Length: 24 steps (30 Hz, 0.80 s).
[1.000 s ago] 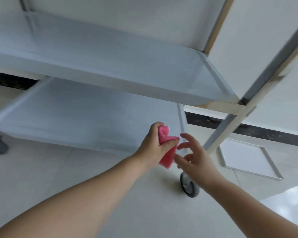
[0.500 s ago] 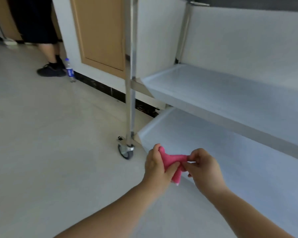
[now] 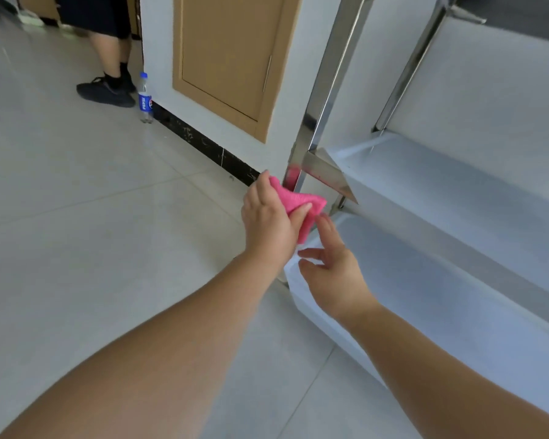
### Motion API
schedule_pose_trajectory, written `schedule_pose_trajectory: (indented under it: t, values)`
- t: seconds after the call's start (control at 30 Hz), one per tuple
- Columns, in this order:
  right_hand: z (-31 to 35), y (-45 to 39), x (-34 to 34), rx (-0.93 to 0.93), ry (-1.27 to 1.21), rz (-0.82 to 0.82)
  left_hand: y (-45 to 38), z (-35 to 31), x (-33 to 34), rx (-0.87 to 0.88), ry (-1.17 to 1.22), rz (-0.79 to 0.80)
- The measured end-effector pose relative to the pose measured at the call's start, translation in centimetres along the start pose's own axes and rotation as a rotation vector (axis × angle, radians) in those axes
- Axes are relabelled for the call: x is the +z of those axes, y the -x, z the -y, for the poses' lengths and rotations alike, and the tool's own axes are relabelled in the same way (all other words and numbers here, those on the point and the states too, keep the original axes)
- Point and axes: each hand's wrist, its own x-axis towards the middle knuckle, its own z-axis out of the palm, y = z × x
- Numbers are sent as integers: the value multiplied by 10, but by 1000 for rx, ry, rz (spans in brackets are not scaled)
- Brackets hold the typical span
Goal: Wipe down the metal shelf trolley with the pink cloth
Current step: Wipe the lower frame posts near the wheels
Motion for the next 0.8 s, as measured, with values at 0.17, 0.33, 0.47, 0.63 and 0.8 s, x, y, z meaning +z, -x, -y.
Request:
schedule_pose_trajectory:
  t: [0.17, 0.33, 0.47, 0.63, 0.8]
  values:
    - [-29, 7, -10, 153, 53, 36, -29, 0, 23, 25, -1, 1]
    - [-53, 10, -19, 187, 138, 59, -44, -4, 33, 23, 71, -46]
    - [-69, 13, -17, 197, 214, 98, -45, 5, 37, 61, 120, -28]
    - [-82, 15, -14, 205, 226, 103, -32, 26, 41, 77, 140, -9]
    - [-91, 17, -11, 223, 218, 104, 0, 67, 51, -38, 126, 108]
